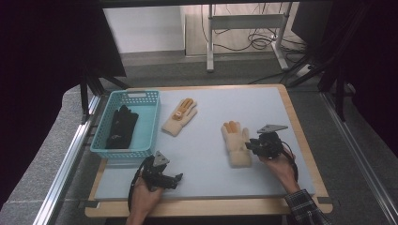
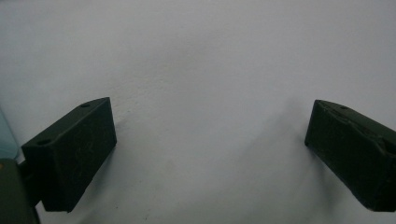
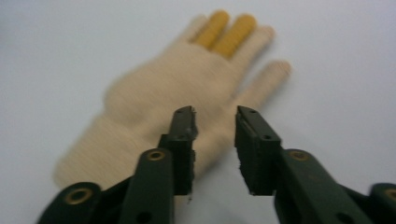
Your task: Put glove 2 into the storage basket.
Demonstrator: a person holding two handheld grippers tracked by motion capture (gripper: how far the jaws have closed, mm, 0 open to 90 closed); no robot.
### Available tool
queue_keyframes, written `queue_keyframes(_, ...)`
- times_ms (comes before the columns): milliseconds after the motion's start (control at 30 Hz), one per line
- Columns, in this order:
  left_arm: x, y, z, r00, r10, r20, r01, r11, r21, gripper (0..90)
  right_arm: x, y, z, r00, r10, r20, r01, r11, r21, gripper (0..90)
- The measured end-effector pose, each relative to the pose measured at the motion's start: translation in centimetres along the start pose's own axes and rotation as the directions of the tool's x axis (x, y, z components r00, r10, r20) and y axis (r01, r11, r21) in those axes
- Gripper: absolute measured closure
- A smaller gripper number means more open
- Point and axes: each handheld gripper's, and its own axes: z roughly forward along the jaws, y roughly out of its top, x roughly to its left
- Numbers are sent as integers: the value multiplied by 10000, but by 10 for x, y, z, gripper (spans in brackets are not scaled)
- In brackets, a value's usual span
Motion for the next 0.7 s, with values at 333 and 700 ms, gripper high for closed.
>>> queue_keyframes(333, 0, 0, 0, 10000, -6, 10, 6, 10000, 7, 23, 42, 48, 40, 9931, -580, -1022, 556, 9981, -265, 476)
queue_keyframes(700, 0, 0, 0, 10000, 9, 3, -9, 10000, 25, 23, 75, 97, 100, 9844, -575, -1663, 517, 9979, -389, 576)
